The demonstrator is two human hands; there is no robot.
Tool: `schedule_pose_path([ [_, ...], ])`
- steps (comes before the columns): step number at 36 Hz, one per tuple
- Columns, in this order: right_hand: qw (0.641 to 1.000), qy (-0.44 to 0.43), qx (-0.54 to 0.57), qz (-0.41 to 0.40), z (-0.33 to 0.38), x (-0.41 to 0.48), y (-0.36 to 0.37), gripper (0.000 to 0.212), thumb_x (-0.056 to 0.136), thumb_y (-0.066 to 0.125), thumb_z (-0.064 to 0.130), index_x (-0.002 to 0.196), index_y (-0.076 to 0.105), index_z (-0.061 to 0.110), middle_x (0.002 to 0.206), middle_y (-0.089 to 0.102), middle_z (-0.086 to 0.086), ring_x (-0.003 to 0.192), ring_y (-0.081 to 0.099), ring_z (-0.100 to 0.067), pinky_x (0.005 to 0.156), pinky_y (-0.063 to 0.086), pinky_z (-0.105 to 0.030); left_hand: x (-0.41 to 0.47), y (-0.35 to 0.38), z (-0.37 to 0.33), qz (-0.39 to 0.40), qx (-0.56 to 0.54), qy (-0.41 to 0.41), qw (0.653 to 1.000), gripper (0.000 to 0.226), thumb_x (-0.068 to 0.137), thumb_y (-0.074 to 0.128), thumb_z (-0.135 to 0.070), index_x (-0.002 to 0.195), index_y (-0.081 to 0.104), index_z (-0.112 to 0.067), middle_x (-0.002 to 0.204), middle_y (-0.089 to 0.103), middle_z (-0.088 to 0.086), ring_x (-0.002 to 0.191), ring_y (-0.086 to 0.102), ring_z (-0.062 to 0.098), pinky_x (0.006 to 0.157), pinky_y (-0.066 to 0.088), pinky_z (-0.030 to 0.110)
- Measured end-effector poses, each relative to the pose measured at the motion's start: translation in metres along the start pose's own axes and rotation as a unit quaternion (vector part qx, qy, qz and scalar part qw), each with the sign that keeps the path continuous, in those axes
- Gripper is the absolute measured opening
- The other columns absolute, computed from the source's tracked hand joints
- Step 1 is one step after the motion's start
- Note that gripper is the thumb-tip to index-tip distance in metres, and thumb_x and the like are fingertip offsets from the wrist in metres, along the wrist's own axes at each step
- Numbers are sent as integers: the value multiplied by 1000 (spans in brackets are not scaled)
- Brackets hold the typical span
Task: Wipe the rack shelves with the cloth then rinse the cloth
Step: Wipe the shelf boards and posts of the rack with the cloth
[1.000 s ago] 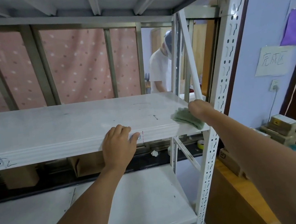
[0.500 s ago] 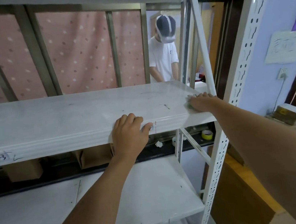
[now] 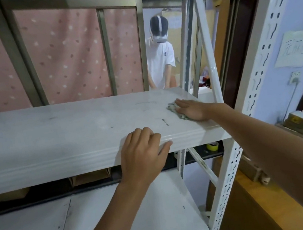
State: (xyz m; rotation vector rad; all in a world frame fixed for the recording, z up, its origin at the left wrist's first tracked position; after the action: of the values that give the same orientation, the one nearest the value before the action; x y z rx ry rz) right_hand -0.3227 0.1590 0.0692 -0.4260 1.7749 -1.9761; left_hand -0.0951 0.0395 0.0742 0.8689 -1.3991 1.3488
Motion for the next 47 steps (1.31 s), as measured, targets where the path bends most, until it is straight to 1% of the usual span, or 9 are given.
schedule_pose_path([
  [7,991,-128,16,27,41,-4,14,56,107,18,46,159,7,28,164,4,10,151,1,-7,117,-3,-23,16,6,-29,-61,22,40,997,49,93,77,-30,57,51,-10,58,46,5,54,41,26,50,37,38],
  [10,992,-123,30,25,35,0,16,55,107,19,44,159,8,27,164,5,11,150,2,-6,110,-4,-17,18,4,-32,-65,27,61,996,52,92,79,-27,54,48,-11,54,42,4,52,36,25,48,33,36],
  [17,999,-33,-4,-7,-3,-6,19,63,105,8,43,157,1,8,165,-4,-8,153,-1,-20,123,3,-35,20,7,-22,-42,-7,60,997,48,92,79,-27,53,55,-10,53,49,4,49,43,26,46,39,38],
  [21,999,35,-29,-18,-36,-3,20,75,96,2,51,157,5,7,165,-4,-12,152,-1,-26,123,5,-45,17,6,-15,-30,-39,69,996,41,92,79,-27,58,65,-9,57,54,4,51,47,26,49,42,38],
  [25,993,110,21,-42,-51,4,11,72,100,11,51,158,1,9,166,-2,-8,152,1,-25,123,3,-47,17,-1,11,-9,-62,74,995,36,93,79,-27,64,68,-8,62,59,6,55,52,28,53,45,37],
  [30,991,126,41,-21,-60,38,1,78,96,19,57,158,4,13,166,1,-6,152,4,-28,122,5,-47,12,-9,26,-17,-37,101,994,41,92,79,-24,58,63,-8,59,57,6,51,50,28,49,44,39],
  [36,997,83,5,-11,-45,101,-1,82,90,6,64,158,6,17,166,2,-3,152,6,-26,122,7,-49,12,-8,28,-41,-35,55,997,43,90,79,-24,55,58,-10,54,50,3,48,42,27,45,38,37],
  [40,1000,11,9,16,-2,106,-3,63,104,14,50,158,7,19,166,3,1,152,7,-24,123,6,-46,14,-6,26,-37,-31,46,998,44,91,76,-22,54,55,-11,53,45,3,49,40,27,47,35,36],
  [47,991,-115,54,39,46,74,7,59,104,26,52,158,11,33,165,11,8,151,10,-15,123,6,-41,11,-8,25,-36,-29,44,998,45,89,78,-21,52,54,-11,52,46,4,48,39,26,45,35,36],
])
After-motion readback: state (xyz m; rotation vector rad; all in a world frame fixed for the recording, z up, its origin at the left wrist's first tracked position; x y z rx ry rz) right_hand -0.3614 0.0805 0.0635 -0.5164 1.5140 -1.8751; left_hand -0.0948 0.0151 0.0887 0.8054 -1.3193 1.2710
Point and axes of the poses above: each hand's wrist, its own x-axis towards the middle knuckle, its own y-axis out of the palm, z = x × y, the point moved 10 cm from there along x, towards the middle knuckle
